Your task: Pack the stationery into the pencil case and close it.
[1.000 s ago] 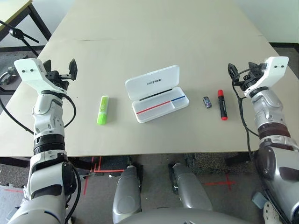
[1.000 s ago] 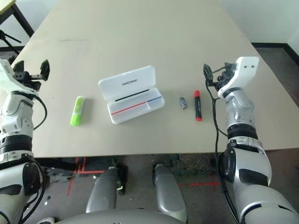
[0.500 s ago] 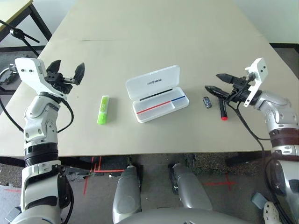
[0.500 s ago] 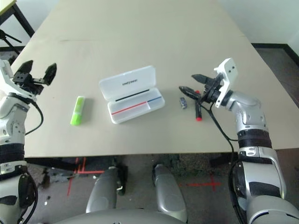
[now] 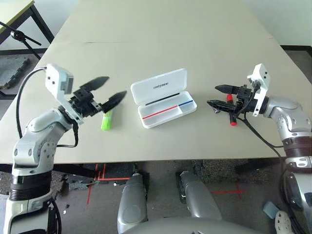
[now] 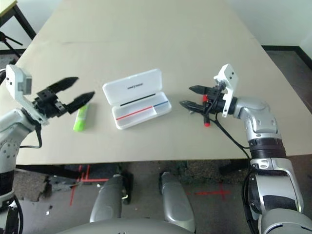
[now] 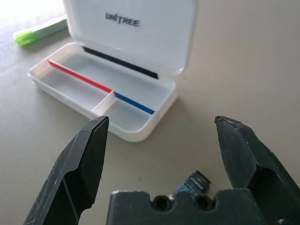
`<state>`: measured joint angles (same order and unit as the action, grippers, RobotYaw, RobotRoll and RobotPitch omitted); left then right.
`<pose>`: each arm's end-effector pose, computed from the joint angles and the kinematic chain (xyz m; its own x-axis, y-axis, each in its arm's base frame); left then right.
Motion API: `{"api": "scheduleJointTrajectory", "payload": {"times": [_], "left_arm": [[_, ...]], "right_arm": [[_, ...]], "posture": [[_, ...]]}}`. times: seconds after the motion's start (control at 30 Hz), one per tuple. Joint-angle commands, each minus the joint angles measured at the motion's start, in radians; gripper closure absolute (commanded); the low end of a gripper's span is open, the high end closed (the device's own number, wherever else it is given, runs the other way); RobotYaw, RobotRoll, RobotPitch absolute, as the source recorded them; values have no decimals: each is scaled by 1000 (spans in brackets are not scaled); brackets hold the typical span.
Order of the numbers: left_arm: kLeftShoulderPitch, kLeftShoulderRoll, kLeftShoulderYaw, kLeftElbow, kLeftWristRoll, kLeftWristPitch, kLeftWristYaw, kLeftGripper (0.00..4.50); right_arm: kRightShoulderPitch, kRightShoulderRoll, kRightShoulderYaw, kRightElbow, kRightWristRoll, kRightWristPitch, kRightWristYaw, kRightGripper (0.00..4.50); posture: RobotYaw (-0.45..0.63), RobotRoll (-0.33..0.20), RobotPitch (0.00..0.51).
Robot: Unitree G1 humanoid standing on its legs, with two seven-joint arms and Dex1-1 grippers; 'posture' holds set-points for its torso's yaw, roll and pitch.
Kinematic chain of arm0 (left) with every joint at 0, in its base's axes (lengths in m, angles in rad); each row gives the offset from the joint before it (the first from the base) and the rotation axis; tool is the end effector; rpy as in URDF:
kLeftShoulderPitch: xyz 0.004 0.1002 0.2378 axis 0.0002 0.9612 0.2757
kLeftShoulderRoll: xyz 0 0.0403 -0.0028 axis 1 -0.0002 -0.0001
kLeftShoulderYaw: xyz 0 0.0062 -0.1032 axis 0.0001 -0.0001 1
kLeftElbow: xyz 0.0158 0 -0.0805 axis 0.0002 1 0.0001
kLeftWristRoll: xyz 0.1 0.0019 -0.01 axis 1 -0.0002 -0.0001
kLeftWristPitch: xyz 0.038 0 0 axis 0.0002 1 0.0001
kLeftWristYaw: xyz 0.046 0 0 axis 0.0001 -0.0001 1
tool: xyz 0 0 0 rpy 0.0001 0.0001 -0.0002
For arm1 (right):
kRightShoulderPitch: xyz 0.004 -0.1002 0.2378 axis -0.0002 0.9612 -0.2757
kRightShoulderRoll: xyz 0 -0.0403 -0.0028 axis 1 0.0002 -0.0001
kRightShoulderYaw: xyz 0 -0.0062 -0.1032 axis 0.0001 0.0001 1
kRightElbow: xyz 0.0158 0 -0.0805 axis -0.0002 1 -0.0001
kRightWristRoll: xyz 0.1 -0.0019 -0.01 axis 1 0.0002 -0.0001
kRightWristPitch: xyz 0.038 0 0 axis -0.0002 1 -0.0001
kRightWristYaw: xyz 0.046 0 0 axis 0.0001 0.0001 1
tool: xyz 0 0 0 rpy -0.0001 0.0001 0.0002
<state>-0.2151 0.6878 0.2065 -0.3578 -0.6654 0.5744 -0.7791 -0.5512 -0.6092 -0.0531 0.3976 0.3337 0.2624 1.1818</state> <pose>0.2195 0.2483 0.1820 0.6420 -0.7660 -0.0338 0.7654 0.6377 0.0863 0.2943 -0.2720 0.1447 0.5214 0.8309 -0.1942 -0.8509 0.5233 -0.0455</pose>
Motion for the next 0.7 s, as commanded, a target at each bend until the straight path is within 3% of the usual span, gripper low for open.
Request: {"api": "scheduleJointTrajectory", "payload": {"times": [0.03, 0.3, 0.57, 0.7], "left_arm": [[8, 12, -52, -69, -35, 85, 1, 17], [-35, 1, -203, -85, 36, 152, 37, 17], [-61, 41, -410, -44, 213, 118, -10, 17], [-92, 27, -451, -17, 258, 101, -23, 17]], "right_arm": [[10, -11, 9, 9, -10, -12, 11, 0], [22, -16, 21, -6, -18, -8, 19, 0], [30, -9, 19, 0, -29, -27, 8, 0], [38, -5, 18, -9, -29, -27, 2, 0]], "posture": [[11, 0, 166], [7, 0, 171], [-8, 0, 174], [-13, 0, 175]]}}
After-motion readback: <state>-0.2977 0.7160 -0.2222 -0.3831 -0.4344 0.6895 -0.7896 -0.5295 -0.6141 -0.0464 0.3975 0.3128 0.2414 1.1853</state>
